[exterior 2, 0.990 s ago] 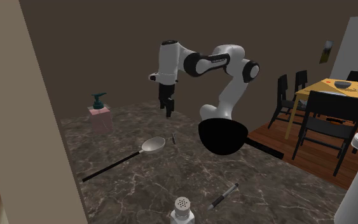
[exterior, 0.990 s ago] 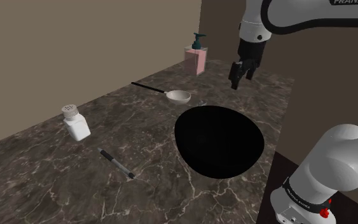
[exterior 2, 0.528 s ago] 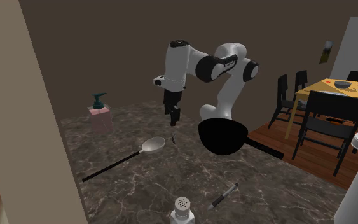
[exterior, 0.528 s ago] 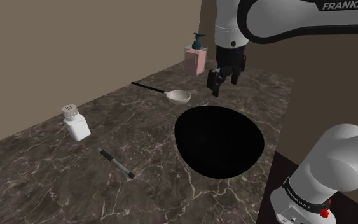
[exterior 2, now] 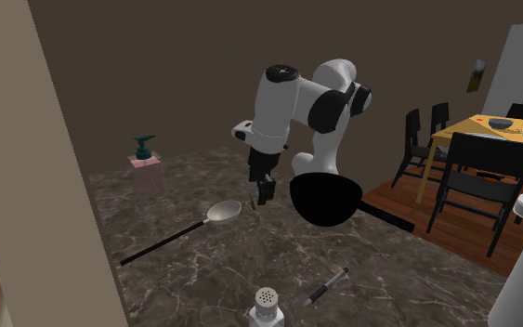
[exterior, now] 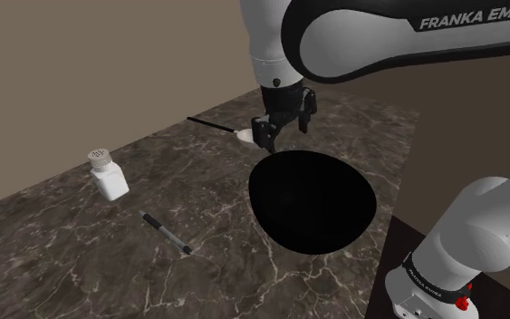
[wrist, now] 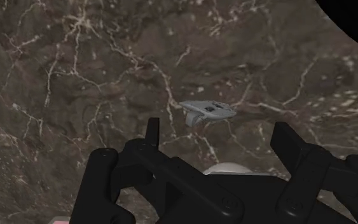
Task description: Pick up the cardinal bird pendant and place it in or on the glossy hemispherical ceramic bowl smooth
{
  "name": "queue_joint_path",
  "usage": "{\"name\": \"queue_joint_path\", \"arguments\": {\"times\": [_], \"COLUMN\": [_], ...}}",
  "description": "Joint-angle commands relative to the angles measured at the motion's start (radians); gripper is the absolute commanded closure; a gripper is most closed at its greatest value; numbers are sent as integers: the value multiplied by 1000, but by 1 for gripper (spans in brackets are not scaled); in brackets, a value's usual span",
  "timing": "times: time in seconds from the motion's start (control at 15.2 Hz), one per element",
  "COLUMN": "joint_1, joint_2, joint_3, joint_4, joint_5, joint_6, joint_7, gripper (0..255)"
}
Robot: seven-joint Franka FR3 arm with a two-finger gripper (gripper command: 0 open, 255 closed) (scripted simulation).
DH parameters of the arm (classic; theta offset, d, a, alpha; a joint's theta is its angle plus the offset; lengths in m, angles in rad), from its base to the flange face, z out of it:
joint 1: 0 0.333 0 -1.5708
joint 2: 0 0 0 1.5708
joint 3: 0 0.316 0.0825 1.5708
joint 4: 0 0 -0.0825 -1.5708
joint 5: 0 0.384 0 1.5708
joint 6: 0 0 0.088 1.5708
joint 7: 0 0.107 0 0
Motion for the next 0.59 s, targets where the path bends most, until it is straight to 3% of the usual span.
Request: {"name": "queue_joint_path", "arguments": {"times": [0.0, 0.53], "joint_1": [-5, -2], "joint_2": [27, 7], "joint_3": [20, 7], "joint_4": [13, -91], "joint_5": [-11, -7], "joint_6": [4, 92], "joint_7": [28, 22], "gripper": [0, 0]}}
